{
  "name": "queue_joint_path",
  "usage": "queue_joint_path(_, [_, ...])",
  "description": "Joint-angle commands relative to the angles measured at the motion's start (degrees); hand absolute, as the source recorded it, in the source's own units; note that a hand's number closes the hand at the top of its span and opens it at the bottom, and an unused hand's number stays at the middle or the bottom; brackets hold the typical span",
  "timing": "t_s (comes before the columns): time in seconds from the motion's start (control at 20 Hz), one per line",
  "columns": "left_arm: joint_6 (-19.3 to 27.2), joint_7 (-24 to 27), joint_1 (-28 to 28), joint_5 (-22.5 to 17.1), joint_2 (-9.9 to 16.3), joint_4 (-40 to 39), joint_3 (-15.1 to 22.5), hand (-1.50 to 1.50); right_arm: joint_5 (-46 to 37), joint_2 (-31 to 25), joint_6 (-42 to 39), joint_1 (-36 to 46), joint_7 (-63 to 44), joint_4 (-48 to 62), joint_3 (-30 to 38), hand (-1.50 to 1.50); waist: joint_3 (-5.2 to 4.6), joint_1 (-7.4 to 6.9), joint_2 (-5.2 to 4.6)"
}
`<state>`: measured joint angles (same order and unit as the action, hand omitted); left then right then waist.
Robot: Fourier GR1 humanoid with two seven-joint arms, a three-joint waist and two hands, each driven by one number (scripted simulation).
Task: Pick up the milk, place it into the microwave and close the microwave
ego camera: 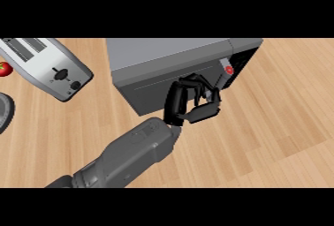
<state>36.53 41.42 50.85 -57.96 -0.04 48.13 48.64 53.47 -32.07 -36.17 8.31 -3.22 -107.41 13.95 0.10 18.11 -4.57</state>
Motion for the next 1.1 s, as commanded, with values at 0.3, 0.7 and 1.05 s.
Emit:
queue_joint_path(0.3, [-2.14,-0.1,5.53,-1.97,0.03,-5.94,-2.37,1.5,2.83,-2.07,-1.07,1.3,-1.14,-0.22,-0.02,-1.5,-0.18,0.45,-0.85])
queue_joint_path(0.7, [2.13,-3.44,5.45,-1.02,0.03,-11.39,1.45,1.5,7.16,-3.29,-3.22,1.92,-1.62,-0.47,-0.74,-1.5,0.14,-0.57,-0.48])
queue_joint_path(1.05, [4.78,-4.23,3.43,-3.41,0.03,-13.37,2.06,1.5,8.41,-4.45,-3.02,1.24,-2.02,-1.32,0.42,-1.5,-0.02,-2.71,-0.07])
